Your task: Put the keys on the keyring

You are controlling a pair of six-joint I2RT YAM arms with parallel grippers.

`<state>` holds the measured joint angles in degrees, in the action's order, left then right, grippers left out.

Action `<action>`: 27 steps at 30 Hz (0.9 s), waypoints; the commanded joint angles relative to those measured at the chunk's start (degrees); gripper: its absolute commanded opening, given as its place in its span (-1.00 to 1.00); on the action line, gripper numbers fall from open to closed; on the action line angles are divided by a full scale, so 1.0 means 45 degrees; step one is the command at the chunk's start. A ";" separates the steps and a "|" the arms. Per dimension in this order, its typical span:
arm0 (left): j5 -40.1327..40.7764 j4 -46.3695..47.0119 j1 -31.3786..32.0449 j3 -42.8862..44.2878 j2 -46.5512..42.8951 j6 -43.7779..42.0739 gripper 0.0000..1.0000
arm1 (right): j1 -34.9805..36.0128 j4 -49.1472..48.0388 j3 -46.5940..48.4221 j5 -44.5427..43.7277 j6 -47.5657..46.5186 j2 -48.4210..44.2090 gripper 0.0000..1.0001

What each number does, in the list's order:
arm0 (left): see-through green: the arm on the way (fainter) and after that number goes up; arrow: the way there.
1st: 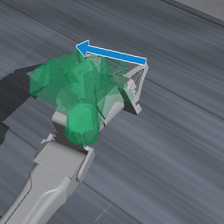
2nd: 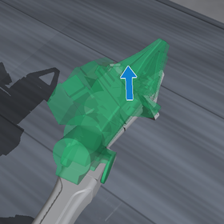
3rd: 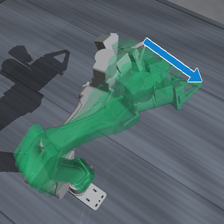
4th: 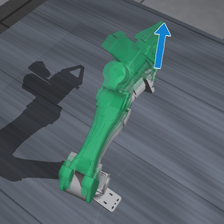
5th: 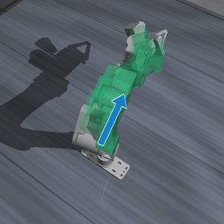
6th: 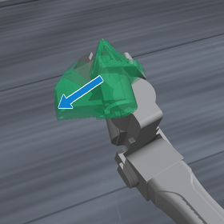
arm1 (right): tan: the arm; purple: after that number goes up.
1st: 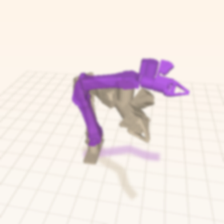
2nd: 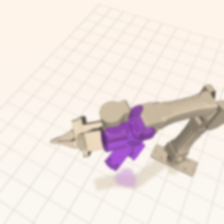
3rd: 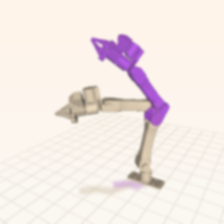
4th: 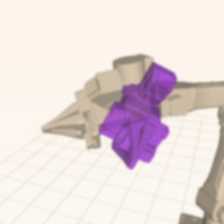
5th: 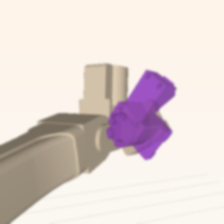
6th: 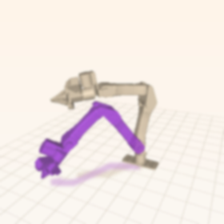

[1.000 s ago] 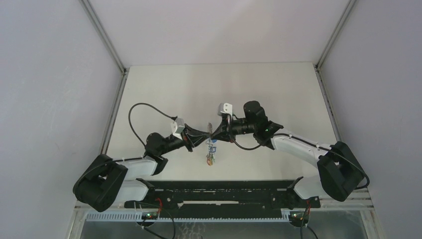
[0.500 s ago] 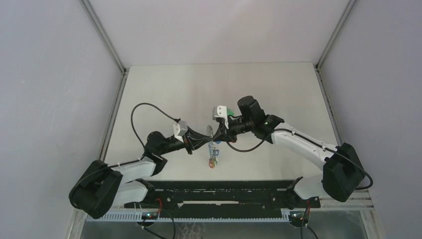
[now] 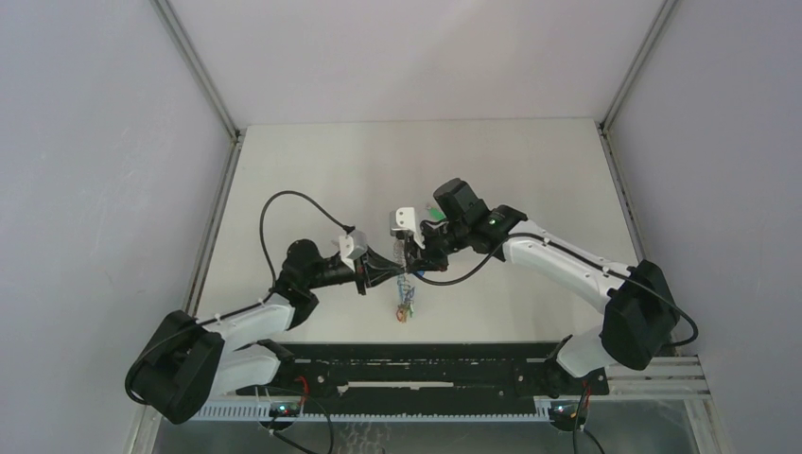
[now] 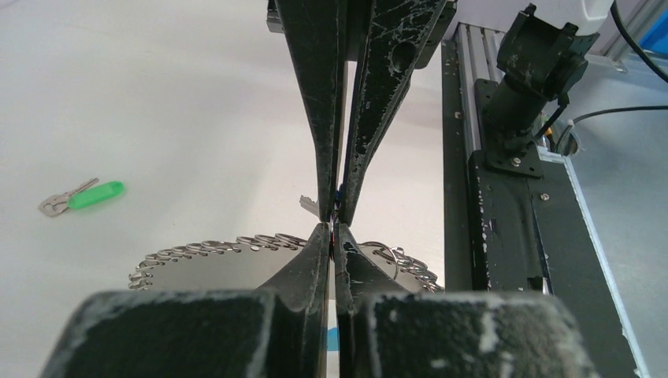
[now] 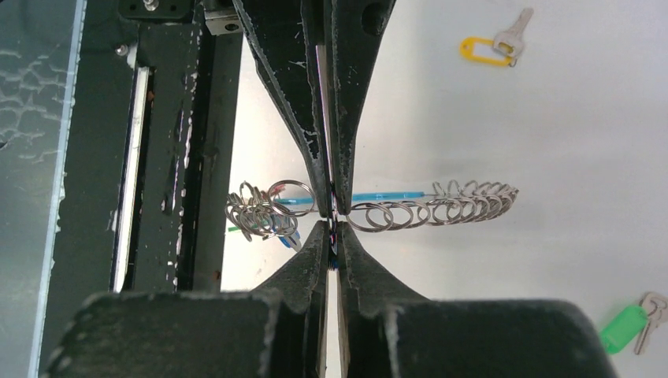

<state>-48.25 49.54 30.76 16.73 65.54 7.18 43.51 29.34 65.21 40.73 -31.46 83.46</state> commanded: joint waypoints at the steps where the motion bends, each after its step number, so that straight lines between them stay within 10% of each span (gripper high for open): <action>1: -0.0482 -0.0849 0.0242 0.0871 0.0137 -0.0768 -0.89 | 0.0264 0.0392 0.1088 -0.0281 -0.0616 -0.0020 -1.00; 18: 0.0403 -0.1179 0.0782 0.0946 0.0397 -0.1320 -1.00 | 0.0387 0.0162 0.1267 -0.0459 -0.0550 -0.0336 -1.00; 27: 0.1473 0.0933 0.0766 0.0001 -0.0138 -0.0440 -1.00 | -0.0325 -0.2346 -0.1717 -0.0136 -0.0473 -0.2778 -0.40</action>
<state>-43.51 45.25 33.89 18.48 66.76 2.87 43.16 27.51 61.28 37.74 -33.32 75.96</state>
